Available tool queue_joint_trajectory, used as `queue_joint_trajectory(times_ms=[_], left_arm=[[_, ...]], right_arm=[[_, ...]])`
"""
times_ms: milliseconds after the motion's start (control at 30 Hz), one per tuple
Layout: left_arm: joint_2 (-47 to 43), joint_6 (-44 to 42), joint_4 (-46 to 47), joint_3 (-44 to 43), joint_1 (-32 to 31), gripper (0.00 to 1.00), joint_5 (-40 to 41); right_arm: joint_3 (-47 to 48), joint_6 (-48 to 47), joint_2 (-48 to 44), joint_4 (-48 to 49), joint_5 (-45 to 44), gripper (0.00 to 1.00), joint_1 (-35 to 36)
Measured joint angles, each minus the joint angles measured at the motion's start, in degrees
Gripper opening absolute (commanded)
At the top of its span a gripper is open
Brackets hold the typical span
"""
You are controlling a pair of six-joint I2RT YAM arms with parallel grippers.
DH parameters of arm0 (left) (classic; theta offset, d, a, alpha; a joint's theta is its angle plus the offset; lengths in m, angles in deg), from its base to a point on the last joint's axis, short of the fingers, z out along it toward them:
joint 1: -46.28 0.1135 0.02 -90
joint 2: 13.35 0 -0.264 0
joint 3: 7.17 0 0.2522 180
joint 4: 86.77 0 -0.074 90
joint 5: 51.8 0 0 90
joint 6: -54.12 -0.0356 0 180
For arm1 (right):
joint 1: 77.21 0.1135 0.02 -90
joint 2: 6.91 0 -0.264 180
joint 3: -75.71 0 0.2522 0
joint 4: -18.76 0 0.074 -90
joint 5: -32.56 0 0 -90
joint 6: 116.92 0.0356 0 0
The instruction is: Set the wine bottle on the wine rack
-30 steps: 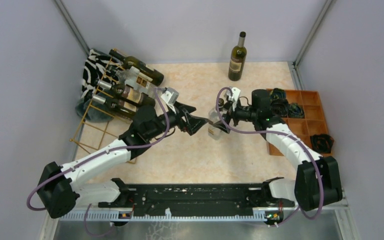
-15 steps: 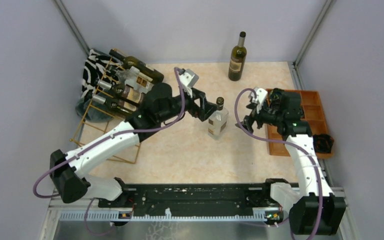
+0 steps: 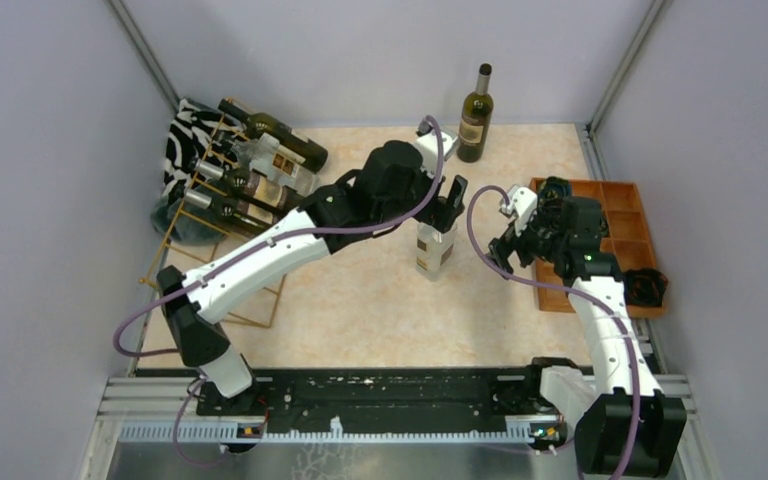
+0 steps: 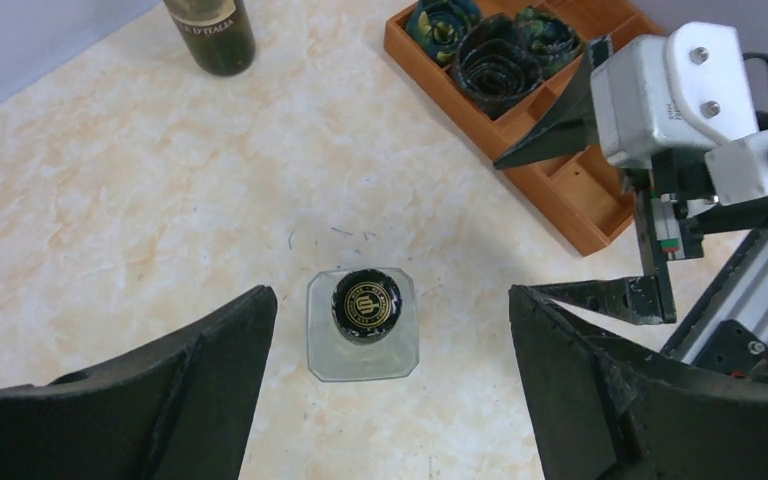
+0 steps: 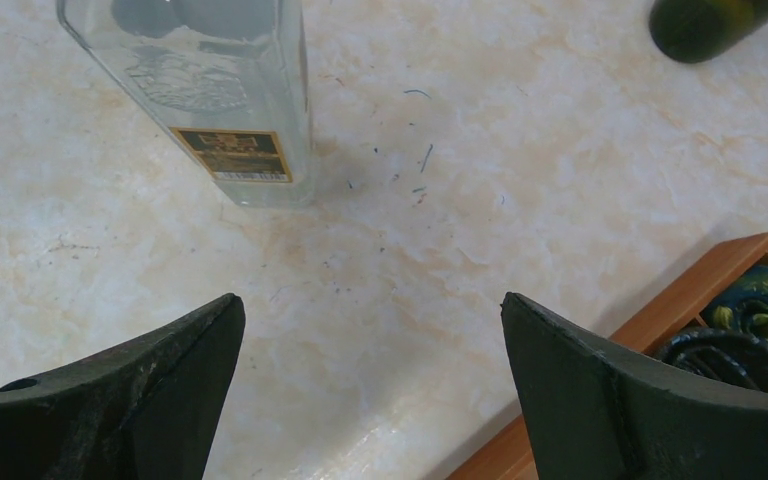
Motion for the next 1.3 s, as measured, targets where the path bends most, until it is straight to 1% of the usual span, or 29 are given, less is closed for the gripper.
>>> queue_joint_trajectory(times_ms=[167, 267, 433, 567, 600, 933, 1033, 1133, 1200, 1300], left_arm=[[4.8, -1.5, -5.5, -6.2, -0.3, 0.84, 2.6], [7.4, -1.8, -7.7, -8.7, -0.3, 0.74, 2.8], [10.8, -2.5, -10.4, -11.2, -0.3, 0.68, 2.7], [12.9, -2.8, -12.1, -12.8, -0.3, 0.56, 2.4], [13.1, -2.8, -12.4, -13.0, -0.3, 0.54, 2.5], [13.4, -3.2, -14.6, -13.6, -0.3, 0.55, 2.5], [13.6, -3.3, -14.7, -13.8, -0.3, 0.52, 2.5], [13.9, -3.4, -14.8, -14.0, -0.3, 0.35, 2.5], [14.0, -3.7, -14.8, -14.1, -0.2, 0.19, 2.6], [14.1, -3.7, -14.8, -14.2, -0.3, 0.06, 2.3]], right_arm=[[0.0, 0.7, 0.0, 0.8, -3.5, 0.98, 0.0], [0.0, 1.1, 0.0, 1.2, -5.3, 0.98, 0.0], [0.0, 1.4, 0.0, 1.6, -6.7, 0.98, 0.0], [0.0, 1.4, 0.0, 1.6, -7.0, 0.98, 0.0], [0.0, 1.4, 0.0, 1.6, -7.0, 0.98, 0.0], [0.0, 1.4, 0.0, 1.6, -7.1, 0.98, 0.0], [0.0, 1.4, 0.0, 1.6, -7.1, 0.98, 0.0], [0.0, 1.4, 0.0, 1.6, -7.0, 0.98, 0.0], [0.0, 1.4, 0.0, 1.6, -7.0, 0.98, 0.0], [0.0, 1.4, 0.0, 1.6, -7.0, 0.98, 0.0]])
